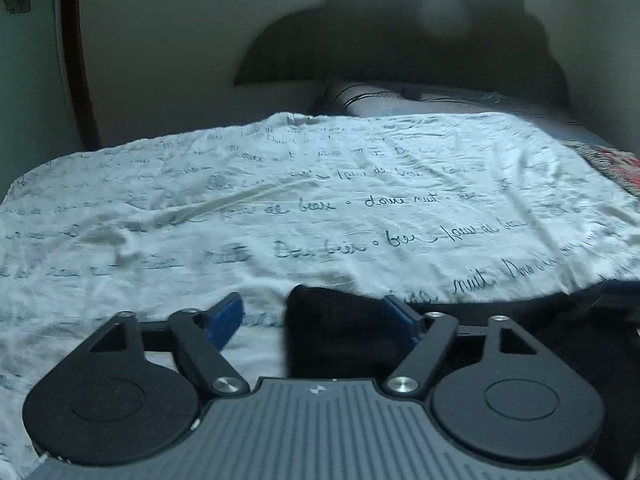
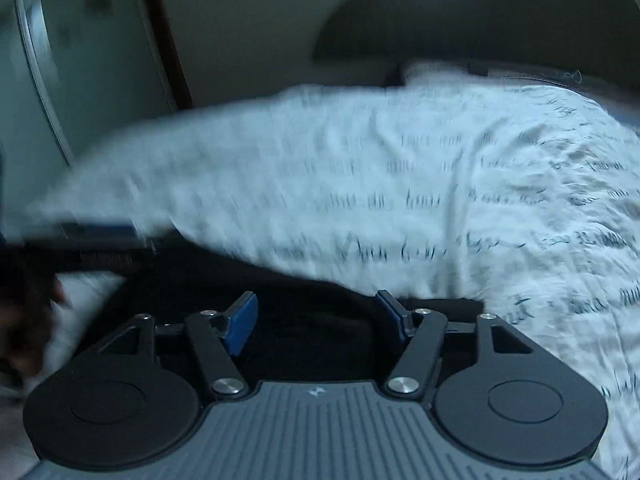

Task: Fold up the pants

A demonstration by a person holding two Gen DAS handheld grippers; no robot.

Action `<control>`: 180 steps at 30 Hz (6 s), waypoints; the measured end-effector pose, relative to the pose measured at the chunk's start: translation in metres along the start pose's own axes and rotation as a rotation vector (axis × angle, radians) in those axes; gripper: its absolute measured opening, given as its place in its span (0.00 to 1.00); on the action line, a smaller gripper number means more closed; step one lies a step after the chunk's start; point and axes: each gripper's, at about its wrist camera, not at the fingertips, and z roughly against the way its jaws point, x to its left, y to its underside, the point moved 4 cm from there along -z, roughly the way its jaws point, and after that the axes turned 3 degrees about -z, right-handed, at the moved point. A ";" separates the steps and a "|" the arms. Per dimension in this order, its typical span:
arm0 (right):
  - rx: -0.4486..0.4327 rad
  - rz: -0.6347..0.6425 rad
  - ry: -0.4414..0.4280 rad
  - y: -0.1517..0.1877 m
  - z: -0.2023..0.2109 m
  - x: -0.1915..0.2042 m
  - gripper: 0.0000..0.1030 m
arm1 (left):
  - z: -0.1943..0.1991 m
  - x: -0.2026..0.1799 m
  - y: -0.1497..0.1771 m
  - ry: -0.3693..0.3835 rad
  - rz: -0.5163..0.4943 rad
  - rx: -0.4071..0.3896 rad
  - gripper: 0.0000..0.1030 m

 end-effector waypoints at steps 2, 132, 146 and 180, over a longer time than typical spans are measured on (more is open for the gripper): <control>-0.022 -0.065 -0.015 0.003 0.023 -0.025 0.78 | 0.013 0.017 0.009 0.079 0.024 0.010 0.87; 0.016 0.114 0.119 0.086 0.020 0.199 1.00 | 0.129 0.095 0.123 -0.178 0.237 0.105 1.00; -0.066 0.260 0.236 0.015 -0.054 0.157 1.00 | 0.063 0.123 0.081 -0.286 0.126 0.125 1.00; 0.157 0.402 -0.123 -0.015 -0.182 0.227 0.57 | -0.083 0.229 0.006 0.480 0.903 0.085 0.88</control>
